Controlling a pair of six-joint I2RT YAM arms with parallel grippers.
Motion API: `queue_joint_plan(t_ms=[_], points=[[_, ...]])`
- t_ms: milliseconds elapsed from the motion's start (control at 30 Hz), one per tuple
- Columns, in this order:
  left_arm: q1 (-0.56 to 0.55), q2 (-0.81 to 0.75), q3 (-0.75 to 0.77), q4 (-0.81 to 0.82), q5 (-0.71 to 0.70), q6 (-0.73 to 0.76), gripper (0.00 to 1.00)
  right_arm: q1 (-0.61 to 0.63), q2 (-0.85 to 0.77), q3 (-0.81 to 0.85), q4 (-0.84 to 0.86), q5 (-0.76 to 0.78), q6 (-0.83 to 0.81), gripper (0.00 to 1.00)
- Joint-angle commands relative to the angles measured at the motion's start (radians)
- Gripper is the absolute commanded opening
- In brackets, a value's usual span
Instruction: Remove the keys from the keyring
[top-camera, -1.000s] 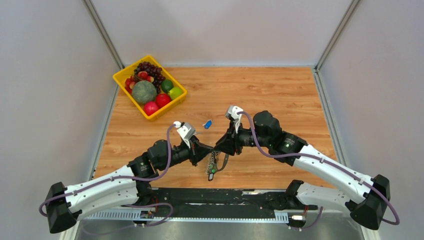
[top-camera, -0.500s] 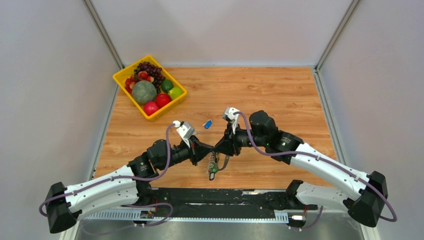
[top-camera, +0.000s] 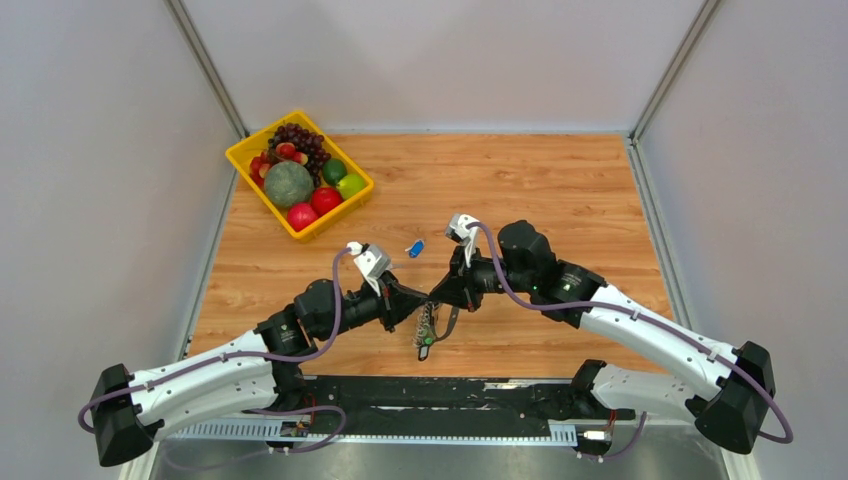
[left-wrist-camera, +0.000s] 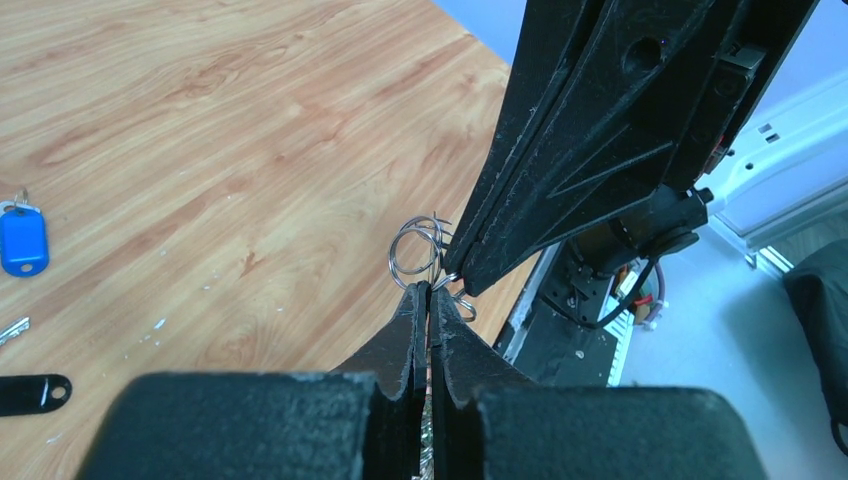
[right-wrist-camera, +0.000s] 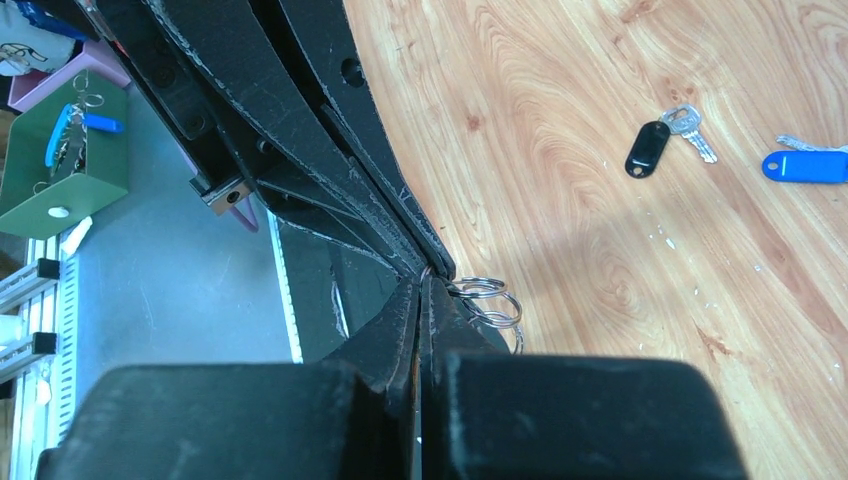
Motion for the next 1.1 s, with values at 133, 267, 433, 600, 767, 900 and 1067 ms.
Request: queue_joint_plan(t_ms=[133,267,433,600,767,900,1067], points=[[0.002,-0.010,0.020,0.107,0.056,0.057,0.22,-0.009,0.017,0.048,-0.013,-0.091,0.064,0.00],[0.002,-0.033,0.007,0.121,0.087,0.119,0.31,-0.017,0.022,0.055,-0.012,-0.131,0.079,0.00],[0.002,-0.059,0.003,0.112,0.159,0.208,0.38,-0.030,0.024,0.064,-0.012,-0.184,0.099,0.00],[0.002,-0.081,0.006,0.091,0.257,0.323,0.39,-0.054,0.047,0.073,-0.013,-0.263,0.132,0.00],[0.002,-0.052,0.007,0.092,0.365,0.362,0.41,-0.067,0.076,0.084,-0.012,-0.333,0.150,0.00],[0.002,-0.017,0.006,0.131,0.421,0.344,0.40,-0.069,0.088,0.091,-0.010,-0.366,0.150,0.00],[0.002,0.011,0.004,0.176,0.456,0.327,0.21,-0.069,0.098,0.095,-0.007,-0.385,0.144,0.00]])
